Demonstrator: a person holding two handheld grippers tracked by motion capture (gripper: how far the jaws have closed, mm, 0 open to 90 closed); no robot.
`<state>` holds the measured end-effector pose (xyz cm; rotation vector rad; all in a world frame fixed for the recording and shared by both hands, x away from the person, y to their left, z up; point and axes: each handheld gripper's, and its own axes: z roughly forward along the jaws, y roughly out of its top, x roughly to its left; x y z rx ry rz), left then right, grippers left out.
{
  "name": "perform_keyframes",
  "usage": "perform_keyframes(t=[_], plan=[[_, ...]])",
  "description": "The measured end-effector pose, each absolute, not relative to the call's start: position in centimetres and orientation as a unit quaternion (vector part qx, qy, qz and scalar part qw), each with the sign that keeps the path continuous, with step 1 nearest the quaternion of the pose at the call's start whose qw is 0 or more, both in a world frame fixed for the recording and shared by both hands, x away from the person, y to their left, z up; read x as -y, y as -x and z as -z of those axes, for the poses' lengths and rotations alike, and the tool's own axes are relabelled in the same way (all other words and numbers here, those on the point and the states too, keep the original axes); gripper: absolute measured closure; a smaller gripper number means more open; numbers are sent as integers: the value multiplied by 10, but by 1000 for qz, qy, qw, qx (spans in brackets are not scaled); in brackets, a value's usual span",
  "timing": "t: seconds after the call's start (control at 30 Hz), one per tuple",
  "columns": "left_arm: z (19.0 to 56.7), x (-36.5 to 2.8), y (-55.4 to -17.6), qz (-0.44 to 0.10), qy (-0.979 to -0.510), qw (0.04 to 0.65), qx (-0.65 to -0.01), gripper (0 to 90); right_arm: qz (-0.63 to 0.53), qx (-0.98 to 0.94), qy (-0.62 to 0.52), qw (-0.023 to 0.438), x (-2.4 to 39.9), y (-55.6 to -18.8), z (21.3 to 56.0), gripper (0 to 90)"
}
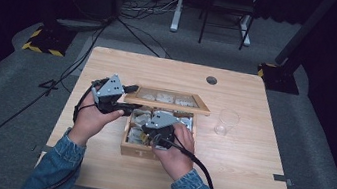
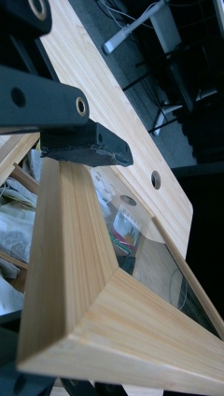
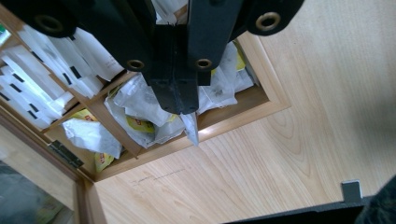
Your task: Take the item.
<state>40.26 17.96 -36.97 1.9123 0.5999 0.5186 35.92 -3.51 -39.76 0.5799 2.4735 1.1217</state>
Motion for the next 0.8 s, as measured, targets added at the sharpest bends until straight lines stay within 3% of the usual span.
perform_keyframes(t=[0.8], plan=[[372,-178,-404,-211,-798,506,-249,446,-419,-847,-247,214,86,-341,368,900]])
